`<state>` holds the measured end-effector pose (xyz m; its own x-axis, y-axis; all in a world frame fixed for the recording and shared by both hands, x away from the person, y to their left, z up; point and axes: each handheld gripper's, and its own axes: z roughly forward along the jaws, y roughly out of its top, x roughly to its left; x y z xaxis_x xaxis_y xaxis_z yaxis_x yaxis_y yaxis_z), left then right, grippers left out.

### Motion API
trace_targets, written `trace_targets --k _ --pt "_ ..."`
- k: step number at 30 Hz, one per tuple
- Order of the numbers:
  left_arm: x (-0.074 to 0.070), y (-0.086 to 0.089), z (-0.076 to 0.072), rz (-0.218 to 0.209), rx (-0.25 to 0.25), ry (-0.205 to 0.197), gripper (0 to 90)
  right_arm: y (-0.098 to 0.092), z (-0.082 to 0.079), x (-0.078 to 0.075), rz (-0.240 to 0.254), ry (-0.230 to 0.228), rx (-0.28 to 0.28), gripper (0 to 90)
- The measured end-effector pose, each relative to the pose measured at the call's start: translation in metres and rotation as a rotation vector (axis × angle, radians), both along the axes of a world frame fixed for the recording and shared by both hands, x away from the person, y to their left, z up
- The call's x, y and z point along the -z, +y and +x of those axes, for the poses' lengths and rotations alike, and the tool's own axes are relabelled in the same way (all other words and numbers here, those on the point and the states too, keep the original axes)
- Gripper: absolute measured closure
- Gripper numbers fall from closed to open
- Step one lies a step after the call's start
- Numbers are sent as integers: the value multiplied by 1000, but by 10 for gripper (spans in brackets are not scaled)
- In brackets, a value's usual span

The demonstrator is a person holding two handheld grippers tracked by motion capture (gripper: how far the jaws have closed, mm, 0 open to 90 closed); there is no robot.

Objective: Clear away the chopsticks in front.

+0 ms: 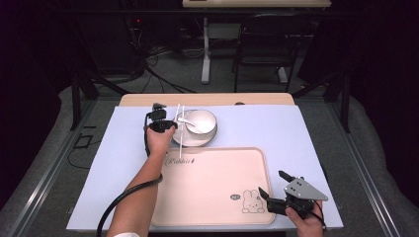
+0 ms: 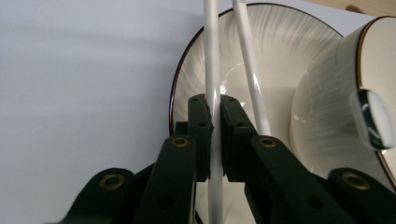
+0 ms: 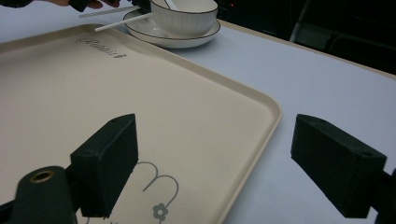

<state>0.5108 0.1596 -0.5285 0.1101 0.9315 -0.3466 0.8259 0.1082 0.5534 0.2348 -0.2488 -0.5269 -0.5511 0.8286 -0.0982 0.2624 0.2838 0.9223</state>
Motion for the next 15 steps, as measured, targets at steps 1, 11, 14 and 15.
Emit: trace_targets --k 1,11,14,15 --pt "-1 0 0 -1 -3 -4 844 0 0 0 0 0 0 145" --pt "-16 9 -8 8 -24 -36 844 1 0 0 -1 0 -6 145" --pt "-21 12 -12 11 -28 -41 844 1 0 0 -4 0 -7 145" --pt "-22 13 -13 12 -28 -43 844 1 0 0 -4 0 -7 145"
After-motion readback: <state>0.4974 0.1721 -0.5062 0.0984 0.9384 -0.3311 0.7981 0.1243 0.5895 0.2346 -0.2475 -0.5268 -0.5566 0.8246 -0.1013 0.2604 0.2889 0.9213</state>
